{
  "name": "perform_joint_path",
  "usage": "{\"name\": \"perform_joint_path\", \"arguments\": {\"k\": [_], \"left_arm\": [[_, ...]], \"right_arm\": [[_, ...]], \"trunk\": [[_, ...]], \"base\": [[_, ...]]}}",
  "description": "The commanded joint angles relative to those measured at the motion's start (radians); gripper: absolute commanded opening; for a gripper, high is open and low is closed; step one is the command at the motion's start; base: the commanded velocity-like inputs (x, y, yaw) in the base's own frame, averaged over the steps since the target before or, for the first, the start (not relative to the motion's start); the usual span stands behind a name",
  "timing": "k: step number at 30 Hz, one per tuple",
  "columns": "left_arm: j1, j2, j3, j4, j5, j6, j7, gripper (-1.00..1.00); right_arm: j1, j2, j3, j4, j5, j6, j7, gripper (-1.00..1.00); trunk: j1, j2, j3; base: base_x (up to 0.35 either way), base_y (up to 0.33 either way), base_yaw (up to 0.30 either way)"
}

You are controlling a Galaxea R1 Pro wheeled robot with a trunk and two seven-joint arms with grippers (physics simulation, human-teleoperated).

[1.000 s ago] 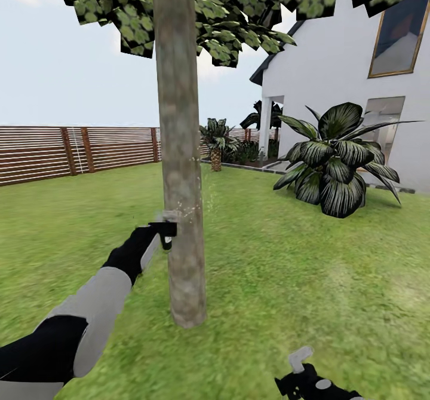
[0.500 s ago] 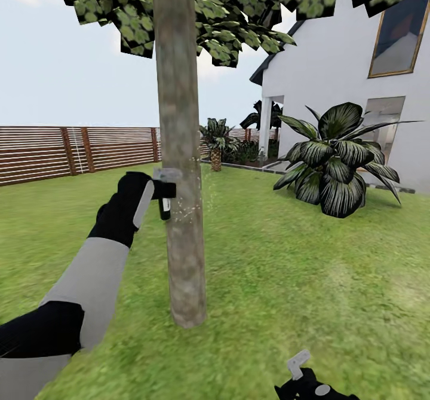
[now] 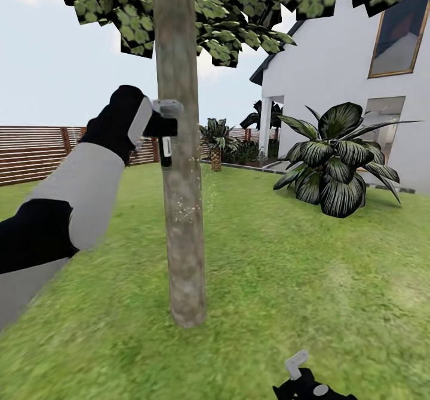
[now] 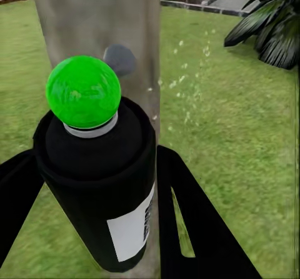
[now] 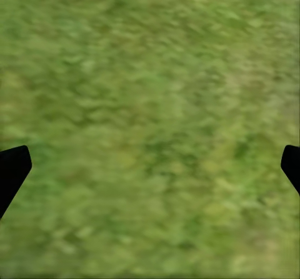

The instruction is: In the garden, pick up the pesticide atomizer on the floor and spray pesticide onto both trees until each tree trunk is fully covered.

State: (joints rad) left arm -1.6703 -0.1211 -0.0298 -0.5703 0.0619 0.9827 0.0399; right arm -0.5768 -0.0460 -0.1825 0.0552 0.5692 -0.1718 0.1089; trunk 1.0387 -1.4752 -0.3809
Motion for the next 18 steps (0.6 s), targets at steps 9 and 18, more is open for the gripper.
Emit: {"name": "perform_joint_path", "arguments": {"k": [9, 18], "left_arm": [[-0.089, 0.025, 0.05, 0.034, -0.002, 0.0, 0.016, -1.0], [-0.119, 0.053, 0.052, 0.037, -0.001, 0.001, 0.043, -1.0]], "right_arm": [[0.0, 0.004, 0.0, 0.0, 0.001, 0.0, 0.0, 1.0], [0.0, 0.005, 0.0, 0.0, 0.001, 0.0, 0.0, 1.0]], "trunk": [[0.0, 0.0, 0.0], [0.0, 0.0, 0.0]], "base": [[0.0, 0.0, 0.0], [0.0, 0.0, 0.0]]}}
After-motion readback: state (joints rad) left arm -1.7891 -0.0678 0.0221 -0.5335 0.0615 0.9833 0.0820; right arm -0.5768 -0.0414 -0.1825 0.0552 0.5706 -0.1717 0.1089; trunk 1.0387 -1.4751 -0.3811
